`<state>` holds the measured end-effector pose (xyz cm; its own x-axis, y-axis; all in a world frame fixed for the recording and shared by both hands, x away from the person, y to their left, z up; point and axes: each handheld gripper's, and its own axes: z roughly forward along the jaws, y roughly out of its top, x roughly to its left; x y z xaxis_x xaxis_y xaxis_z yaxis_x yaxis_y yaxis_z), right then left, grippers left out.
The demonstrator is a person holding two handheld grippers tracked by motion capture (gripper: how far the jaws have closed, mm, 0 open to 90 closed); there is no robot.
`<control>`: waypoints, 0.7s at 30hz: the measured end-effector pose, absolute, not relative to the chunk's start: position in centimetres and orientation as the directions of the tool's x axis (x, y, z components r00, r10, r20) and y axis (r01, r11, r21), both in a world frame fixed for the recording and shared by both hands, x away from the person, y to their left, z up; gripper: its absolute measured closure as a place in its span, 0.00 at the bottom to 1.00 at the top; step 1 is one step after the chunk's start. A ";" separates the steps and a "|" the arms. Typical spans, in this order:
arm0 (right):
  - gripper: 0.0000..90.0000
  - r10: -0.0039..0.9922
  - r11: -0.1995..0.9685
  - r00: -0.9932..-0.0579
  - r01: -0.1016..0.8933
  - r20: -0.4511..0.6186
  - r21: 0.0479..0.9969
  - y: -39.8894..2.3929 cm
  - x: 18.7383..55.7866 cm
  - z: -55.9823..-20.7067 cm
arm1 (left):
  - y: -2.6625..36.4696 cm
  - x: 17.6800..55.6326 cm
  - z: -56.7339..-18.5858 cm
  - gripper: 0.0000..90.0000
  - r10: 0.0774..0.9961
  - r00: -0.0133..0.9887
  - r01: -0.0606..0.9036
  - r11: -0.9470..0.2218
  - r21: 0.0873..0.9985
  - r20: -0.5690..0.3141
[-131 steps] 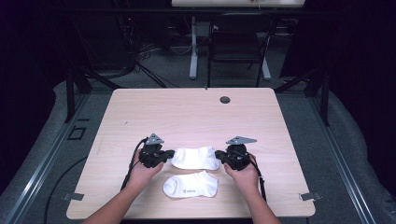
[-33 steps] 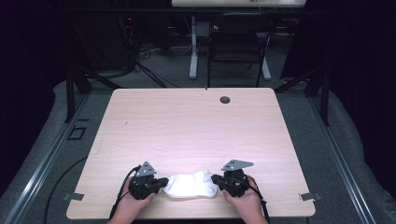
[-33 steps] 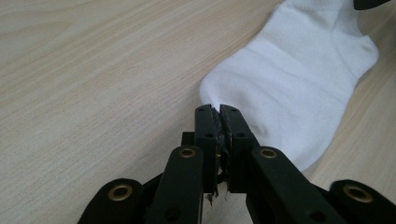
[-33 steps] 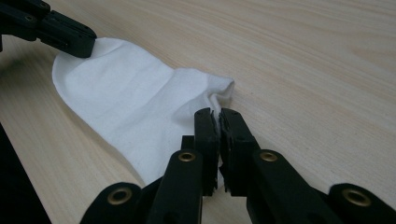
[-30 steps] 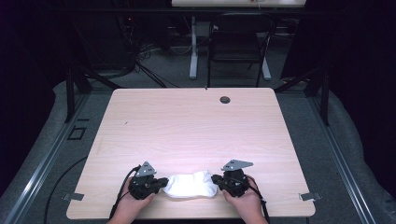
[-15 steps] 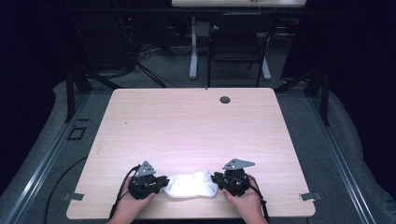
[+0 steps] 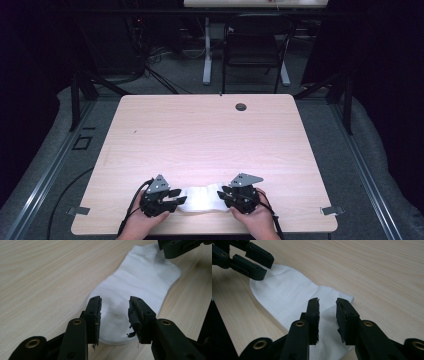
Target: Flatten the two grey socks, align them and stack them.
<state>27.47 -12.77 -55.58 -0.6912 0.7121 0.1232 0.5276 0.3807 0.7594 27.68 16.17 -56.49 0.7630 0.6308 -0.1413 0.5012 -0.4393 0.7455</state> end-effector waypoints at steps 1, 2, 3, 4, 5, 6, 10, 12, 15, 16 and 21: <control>0.77 0.710 0.393 -0.694 0.534 0.122 0.749 -12.8 27.6 -55.7 | 16.1 27.7 -56.6 0.67 0.629 0.765 0.501 -0.443 0.743 -0.141; 0.76 0.713 0.388 -0.689 0.538 0.126 0.749 -12.8 27.6 -55.9 | 16.1 27.7 -56.7 0.66 0.626 0.767 0.504 -0.447 0.740 -0.144; 0.76 0.712 0.403 -0.691 0.544 0.121 0.736 -12.9 27.7 -56.0 | 16.1 27.6 -56.8 0.66 0.627 0.766 0.503 -0.448 0.739 -0.141; 0.75 0.713 0.402 -0.690 0.545 0.121 0.736 -12.8 27.7 -56.2 | 16.1 27.6 -56.8 0.65 0.625 0.769 0.501 -0.456 0.736 -0.136; 0.75 0.711 0.416 -0.694 0.544 0.113 0.729 -12.9 27.7 -56.3 | 16.1 27.6 -56.9 0.65 0.626 0.767 0.506 -0.454 0.734 -0.142; 0.74 0.714 0.414 -0.692 0.545 0.111 0.729 -12.8 27.7 -56.5 | 16.1 27.6 -57.0 0.64 0.624 0.769 0.505 -0.455 0.733 -0.142; 0.73 0.711 0.434 -0.696 0.546 0.101 0.716 -12.9 27.6 -56.7 | 16.1 27.5 -57.2 0.63 0.622 0.770 0.507 -0.463 0.727 -0.141; 0.73 0.712 0.441 -0.695 0.552 0.099 0.708 -12.9 27.6 -56.8 | 16.1 27.6 -57.3 0.62 0.622 0.771 0.506 -0.469 0.724 -0.136; 0.73 0.713 0.439 -0.694 0.553 0.100 0.708 -13.0 27.6 -56.9 | 16.2 27.5 -57.4 0.61 0.619 0.774 0.504 -0.477 0.720 -0.131; 0.73 0.714 0.440 -0.693 0.556 0.101 0.705 -13.0 27.5 -56.9 | 16.2 27.5 -57.4 0.61 0.619 0.774 0.504 -0.477 0.720 -0.131; 0.73 0.708 0.459 -0.699 0.562 0.098 0.687 -13.0 27.5 -57.1 | 16.3 27.5 -57.8 0.60 0.615 0.777 0.505 -0.481 0.717 -0.134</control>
<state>27.45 -13.02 -57.11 -0.6990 0.7084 0.0985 0.5624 0.4594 0.6875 27.54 16.33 -57.78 0.7767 0.6154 -0.1344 0.5049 -0.4807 0.7169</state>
